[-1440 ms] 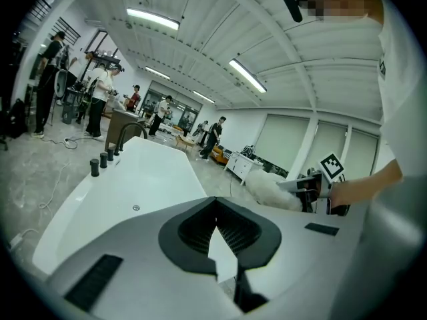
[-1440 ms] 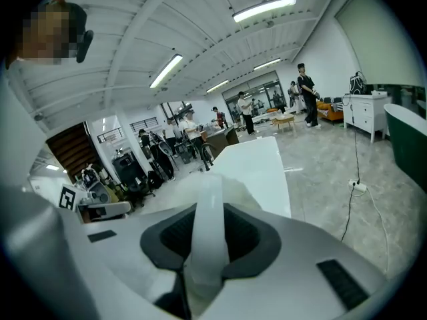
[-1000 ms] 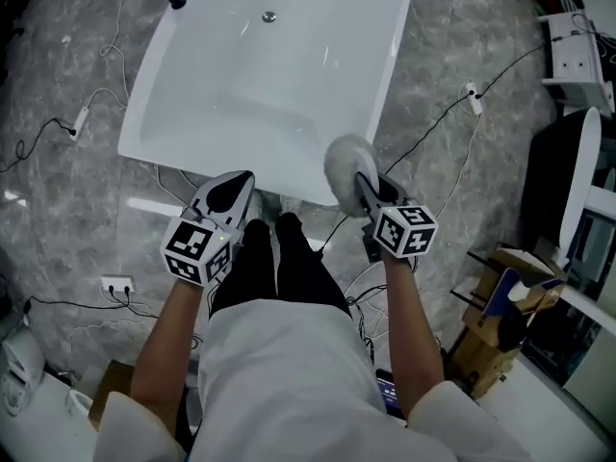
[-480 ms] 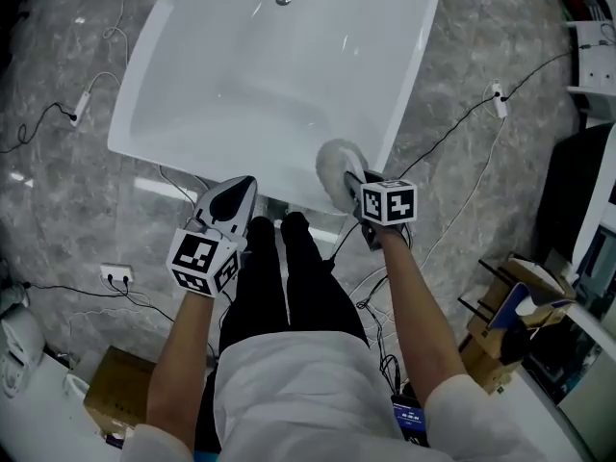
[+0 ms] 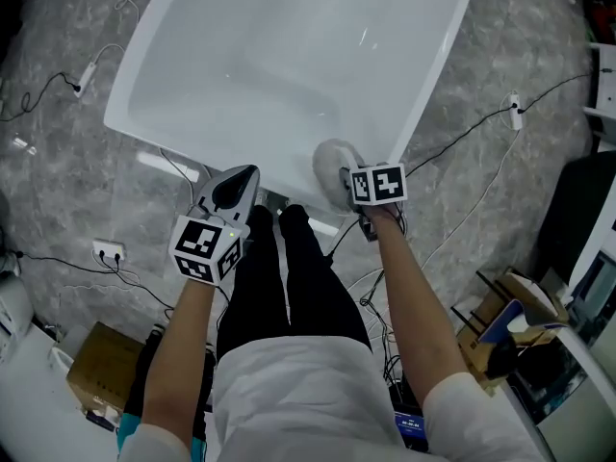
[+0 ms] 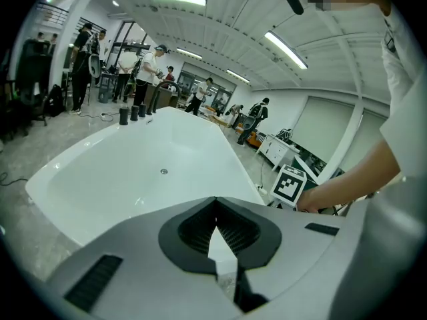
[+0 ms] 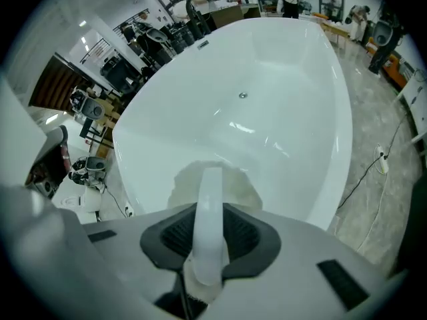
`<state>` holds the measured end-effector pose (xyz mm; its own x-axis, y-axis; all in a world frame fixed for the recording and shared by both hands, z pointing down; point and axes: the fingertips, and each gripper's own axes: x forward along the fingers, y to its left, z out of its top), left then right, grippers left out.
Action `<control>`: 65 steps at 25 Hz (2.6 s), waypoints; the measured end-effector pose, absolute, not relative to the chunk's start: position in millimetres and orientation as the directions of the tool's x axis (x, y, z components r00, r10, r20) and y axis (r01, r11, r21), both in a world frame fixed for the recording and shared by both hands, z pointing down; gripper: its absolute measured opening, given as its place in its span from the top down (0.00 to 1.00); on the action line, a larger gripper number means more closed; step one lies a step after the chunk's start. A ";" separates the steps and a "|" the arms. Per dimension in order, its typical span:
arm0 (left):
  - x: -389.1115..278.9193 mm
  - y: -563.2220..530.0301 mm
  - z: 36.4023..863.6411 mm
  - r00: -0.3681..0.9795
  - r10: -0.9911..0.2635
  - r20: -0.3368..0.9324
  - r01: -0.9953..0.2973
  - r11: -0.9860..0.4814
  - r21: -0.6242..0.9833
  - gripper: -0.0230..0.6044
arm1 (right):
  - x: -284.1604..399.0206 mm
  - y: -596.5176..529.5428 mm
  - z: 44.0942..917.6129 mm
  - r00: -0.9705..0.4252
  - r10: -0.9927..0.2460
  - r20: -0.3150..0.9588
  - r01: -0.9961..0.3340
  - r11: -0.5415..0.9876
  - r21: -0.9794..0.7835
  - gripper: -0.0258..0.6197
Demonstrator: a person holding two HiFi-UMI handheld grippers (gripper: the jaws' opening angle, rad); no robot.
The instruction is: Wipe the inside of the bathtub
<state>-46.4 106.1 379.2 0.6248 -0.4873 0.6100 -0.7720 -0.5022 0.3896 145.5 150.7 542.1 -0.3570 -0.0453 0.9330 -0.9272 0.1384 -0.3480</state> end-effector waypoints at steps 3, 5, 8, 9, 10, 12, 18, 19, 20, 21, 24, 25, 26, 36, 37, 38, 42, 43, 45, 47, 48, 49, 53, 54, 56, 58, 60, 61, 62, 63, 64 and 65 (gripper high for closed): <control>-47.3 103.1 386.9 0.602 -0.501 0.621 -0.791 -0.481 0.378 0.94 | 142.3 152.7 554.2 -0.342 0.003 0.940 -0.927 0.161 -0.338 0.81; -48.1 98.2 390.8 0.588 -0.513 0.626 -0.802 -0.469 0.369 0.94 | 139.1 153.4 562.6 -0.340 0.034 0.940 -0.923 0.182 -0.340 0.81; -51.5 91.5 394.3 0.568 -0.530 0.629 -0.818 -0.449 0.360 0.94 | 133.9 154.7 572.2 -0.342 0.066 0.937 -0.913 0.215 -0.348 0.81; -53.5 89.9 395.6 0.563 -0.535 0.630 -0.822 -0.442 0.359 0.94 | 132.4 155.7 575.4 -0.346 0.075 0.935 -0.910 0.215 -0.354 0.81; -55.5 88.8 397.2 0.558 -0.540 0.631 -0.826 -0.435 0.358 0.94 | 131.1 156.7 578.3 -0.355 0.083 0.931 -0.908 0.208 -0.365 0.81; -59.3 87.9 400.0 0.549 -0.548 0.631 -0.833 -0.422 0.357 0.94 | 129.0 158.1 582.8 -0.378 0.094 0.921 -0.903 0.180 -0.389 0.81; -76.6 89.1 406.7 0.520 -0.569 0.637 -0.853 -0.379 0.359 0.94 | 117.8 151.7 586.8 -0.414 0.089 0.906 -0.893 0.151 -0.423 0.81; -81.7 89.6 408.6 0.516 -0.570 0.639 -0.856 -0.373 0.358 0.94 | 111.7 149.0 586.5 -0.423 0.087 0.902 -0.889 0.153 -0.431 0.81; -86.9 90.1 410.7 0.511 -0.571 0.643 -0.859 -0.368 0.356 0.94 | 104.7 146.2 586.2 -0.432 0.085 0.898 -0.884 0.158 -0.440 0.81; -92.0 90.2 413.1 0.507 -0.572 0.646 -0.862 -0.363 0.355 0.94 | 97.0 142.9 586.0 -0.441 0.082 0.894 -0.878 0.165 -0.449 0.81; -108.8 85.6 420.4 0.494 -0.579 0.649 -0.869 -0.349 0.351 0.94 | 70.5 128.2 586.2 -0.474 0.068 0.878 -0.858 0.188 -0.478 0.82; -115.7 83.3 422.7 0.490 -0.582 0.649 -0.872 -0.345 0.349 0.94 | 60.1 123.0 585.8 -0.487 0.064 0.871 -0.850 0.195 -0.489 0.82; -123.4 80.8 424.9 0.484 -0.586 0.650 -0.875 -0.340 0.345 0.94 | 48.7 117.8 585.1 -0.500 0.061 0.864 -0.841 0.204 -0.502 0.82; -186.9 51.6 442.4 0.432 -0.626 0.650 -0.902 -0.285 0.325 0.94 | -44.1 71.1 580.5 -0.593 0.038 0.805 -0.771 0.263 -0.580 0.82; -191.5 49.2 442.7 0.429 -0.629 0.648 -0.903 -0.280 0.326 0.94 | -51.5 67.6 578.5 -0.599 0.035 0.800 -0.765 0.269 -0.585 0.82; -196.5 46.6 443.5 0.425 -0.632 0.648 -0.905 -0.274 0.326 0.94 | -59.5 63.8 576.8 -0.606 0.032 0.795 -0.759 0.274 -0.590 0.82; -218.3 35.4 449.8 0.407 -0.643 0.649 -0.912 -0.247 0.327 0.94 | -92.5 48.4 573.0 -0.634 0.024 0.773 -0.736 0.289 -0.612 0.82; -223.6 32.9 450.8 0.402 -0.646 0.649 -0.914 -0.239 0.329 0.94 | -100.4 45.1 571.9 -0.641 0.021 0.767 -0.730 0.290 -0.618 0.82; -234.7 27.8 451.2 0.390 -0.655 0.647 -0.918 -0.222 0.329 0.94 | -116.4 38.9 569.1 -0.656 0.017 0.755 -0.718 0.293 -0.631 0.82; -245.8 21.2 452.8 0.376 -0.664 0.647 -0.923 -0.202 0.329 0.94 | -132.1 31.2 567.3 -0.671 0.015 0.741 -0.704 0.299 -0.644 0.82; -251.3 17.7 454.5 0.368 -0.668 0.647 -0.925 -0.192 0.328 0.94 | -139.7 26.9 566.8 -0.679 0.014 0.734 -0.697 0.304 -0.650 0.82; -256.7 14.6 456.4 0.360 -0.671 0.648 -0.927 -0.182 0.327 0.94 | -147.4 22.8 566.3 -0.686 0.014 0.727 -0.689 0.309 -0.656 0.82; -279.2 4.5 459.9 0.331 -0.684 0.650 -0.936 -0.151 0.319 0.94 | -179.9 8.7 560.0 -0.717 0.008 0.697 -0.655 0.334 -0.678 0.82; -284.3 1.9 459.9 0.325 -0.688 0.649 -0.938 -0.145 0.316 0.94 | -189.2 5.9 557.4 -0.731 0.007 0.683 -0.641 0.337 -0.690 0.82; -293.2 -3.3 459.6 0.314 -0.694 0.648 -0.941 -0.135 0.311 0.94 | -206.4 1.2 552.9 -0.756 0.008 0.655 -0.614 0.340 -0.713 0.82; -301.4 -7.8 459.7 0.305 -0.699 0.647 -0.943 -0.128 0.306 0.94 | -218.6 -3.6 550.9 -0.760 0.009 0.649 -0.606 0.351 -0.714 0.82; -310.9 -12.1 460.7 0.293 -0.701 0.650 -0.947 -0.121 0.297 0.94 | -230.4 -9.6 549.4 -0.758 0.005 0.652 -0.604 0.371 -0.705 0.82; -315.8 -14.5 461.5 0.287 -0.701 0.653 -0.950 -0.117 0.291 0.94 | -236.9 -12.7 548.7 -0.759 0.003 0.652 -0.602 0.380 -0.702 0.82; -320.5 -17.1 462.4 0.281 -0.700 0.657 -0.952 -0.114 0.285 0.94 | -243.9 -15.7 547.9 -0.761 0.001 0.649 -0.598 0.387 -0.702 0.82; -325.0 -19.8 463.8 0.275 -0.698 0.661 -0.954 -0.110 0.280 0.94 | -251.2 -18.6 546.8 -0.763 -0.001 0.646 -0.594 0.394 -0.701 0.82; -329.1 -22.8 465.6 0.269 -0.696 0.666 -0.955 -0.106 0.276 0.94 | -258.4 -21.5 545.6 -0.765 -0.004 0.644 -0.591 0.403 -0.699 0.82; -332.8 -26.0 467.6 0.264 -0.693 0.671 -0.957 -0.102 0.271 0.94 | -264.8 -24.1 545.0 -0.764 -0.009 0.646 -0.590 0.416 -0.692 0.82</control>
